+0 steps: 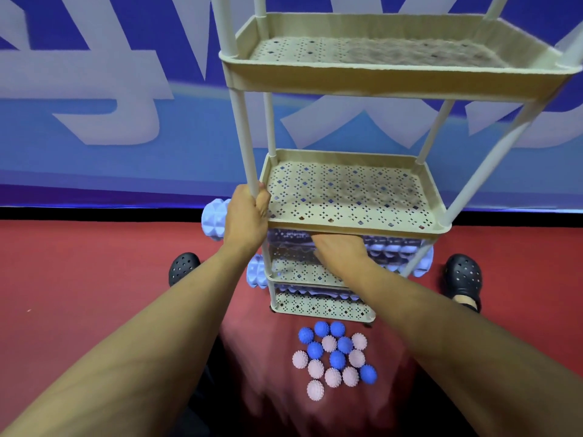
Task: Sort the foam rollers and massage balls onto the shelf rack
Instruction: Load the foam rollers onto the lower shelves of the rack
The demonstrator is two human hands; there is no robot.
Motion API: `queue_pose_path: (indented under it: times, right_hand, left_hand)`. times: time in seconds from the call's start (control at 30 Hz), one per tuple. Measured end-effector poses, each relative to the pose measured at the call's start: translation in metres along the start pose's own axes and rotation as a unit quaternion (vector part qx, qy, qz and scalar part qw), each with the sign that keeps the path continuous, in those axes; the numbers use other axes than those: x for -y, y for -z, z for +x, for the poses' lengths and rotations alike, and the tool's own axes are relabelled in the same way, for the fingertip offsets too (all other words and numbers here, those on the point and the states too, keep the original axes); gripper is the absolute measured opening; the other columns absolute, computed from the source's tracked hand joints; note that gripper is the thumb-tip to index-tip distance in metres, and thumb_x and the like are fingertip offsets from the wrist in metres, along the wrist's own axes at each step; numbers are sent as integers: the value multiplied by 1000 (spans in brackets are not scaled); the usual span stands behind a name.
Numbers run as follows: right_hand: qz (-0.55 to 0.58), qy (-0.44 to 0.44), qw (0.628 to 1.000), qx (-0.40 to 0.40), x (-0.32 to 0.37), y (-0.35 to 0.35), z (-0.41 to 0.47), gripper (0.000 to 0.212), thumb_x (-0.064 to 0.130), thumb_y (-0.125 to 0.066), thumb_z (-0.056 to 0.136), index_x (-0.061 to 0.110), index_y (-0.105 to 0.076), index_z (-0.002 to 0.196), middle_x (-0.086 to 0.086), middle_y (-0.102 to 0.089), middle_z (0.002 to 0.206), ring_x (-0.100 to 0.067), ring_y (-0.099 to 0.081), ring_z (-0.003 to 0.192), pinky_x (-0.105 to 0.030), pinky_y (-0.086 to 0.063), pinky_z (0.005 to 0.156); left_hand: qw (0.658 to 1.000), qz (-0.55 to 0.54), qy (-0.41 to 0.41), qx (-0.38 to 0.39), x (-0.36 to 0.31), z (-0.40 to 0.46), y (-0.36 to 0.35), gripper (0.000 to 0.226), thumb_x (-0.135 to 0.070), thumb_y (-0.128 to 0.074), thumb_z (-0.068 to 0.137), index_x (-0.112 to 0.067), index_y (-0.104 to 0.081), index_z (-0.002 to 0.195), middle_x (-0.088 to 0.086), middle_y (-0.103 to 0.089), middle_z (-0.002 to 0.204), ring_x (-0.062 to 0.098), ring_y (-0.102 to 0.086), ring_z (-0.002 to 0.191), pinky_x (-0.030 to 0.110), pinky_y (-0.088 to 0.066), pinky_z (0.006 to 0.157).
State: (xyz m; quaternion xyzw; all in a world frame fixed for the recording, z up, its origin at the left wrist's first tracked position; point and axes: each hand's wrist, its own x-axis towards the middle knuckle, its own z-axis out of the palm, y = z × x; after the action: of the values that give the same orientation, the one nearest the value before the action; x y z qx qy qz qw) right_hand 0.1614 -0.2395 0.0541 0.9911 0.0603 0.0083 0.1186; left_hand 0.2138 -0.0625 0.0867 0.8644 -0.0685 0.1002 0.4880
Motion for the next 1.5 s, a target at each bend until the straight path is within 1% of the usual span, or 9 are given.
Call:
queue_pose_path:
  times: [0.23, 0.37, 0.53, 0.6, 0.67, 0.8, 1.0, 1.17, 1.5]
  right_hand:
    - [-6, 8, 1000, -21, -36, -17, -15, 47, 62, -57, 93, 16, -62, 103, -6, -70, 108, -28, -68, 96, -34, -50, 67]
    - [-67, -50, 996, -41, -60, -28, -23, 39, 37, -97, 53, 11, -76, 73, -10, -71, 73, -29, -70, 65, -32, -55, 56]
    - [-2, -67, 998, -7, -77, -30, -35, 47, 62, -53, 95, 18, -69, 92, 0, -72, 95, -24, -70, 85, -29, -44, 60]
    - [13, -82, 997, -5, -76, -32, -40, 52, 66, -41, 97, 19, -64, 89, 1, -70, 93, -23, -70, 87, -28, -40, 60]
    - [33, -89, 995, -30, -76, -34, -46, 53, 68, -40, 96, 20, -60, 86, 0, -65, 83, -25, -70, 84, -29, -38, 61]
    - [72, -93, 989, -90, -74, -52, -65, 52, 62, -39, 99, 15, -60, 105, -5, -60, 85, -30, -60, 84, -40, -43, 74]
    - [376, -217, 857, -278, -81, -85, -133, 40, 55, -65, 89, 18, -58, 102, 3, -56, 101, -22, -52, 94, -47, -48, 86]
    - [588, -354, 716, -131, -117, -96, -132, 107, 61, -86, 64, 28, -27, 147, 2, -32, 151, -17, -43, 133, -45, -41, 111]
    - [632, -346, 685, -107, -141, -79, -94, 104, 46, -92, 61, 30, -22, 137, -4, -38, 145, -13, -60, 111, -33, -49, 97]
  left_hand:
    - [1000, -2, 16, 0, 0, 3, -1, 28, -31, -34, 92, -19, -28, 67, 5, -32, 63, 19, -32, 59, 48, -38, 47]
    - [999, 40, 19, -26, 2, 3, -3, 34, -33, -35, 99, -17, -29, 70, 4, -37, 66, 16, -34, 58, 39, -42, 52]
    - [997, -28, -53, 39, 14, -1, -2, 53, -56, -41, 102, -11, -37, 74, 13, -41, 70, 29, -42, 66, 55, -43, 61]
    - [998, 6, -41, 53, 28, -15, -3, 40, -63, -54, 92, -24, -53, 94, 11, -58, 111, 27, -53, 109, 54, -47, 93]
    - [998, 47, 27, 43, 42, -27, 0, 78, -75, -60, 77, -31, -44, 139, 9, -32, 157, 25, -25, 149, 52, -26, 120]
    - [995, 45, 62, 65, 65, -33, 8, 138, -81, -72, 53, -27, -7, 161, 2, -7, 169, 25, -4, 157, 50, -14, 126]
    - [979, 6, 171, 110, 98, -32, 17, 153, -45, -97, 57, -23, 13, 161, 7, -2, 170, 24, -15, 156, 49, -23, 125]
    - [967, -66, 200, 144, 100, -27, 13, 145, -42, -97, 61, -22, 7, 161, 1, -27, 165, 18, -33, 149, 43, -34, 119]
    - [982, -48, 165, 82, 73, -33, -9, 98, -23, -91, 75, -9, -26, 148, -2, -47, 133, 16, -51, 121, 35, -44, 103]
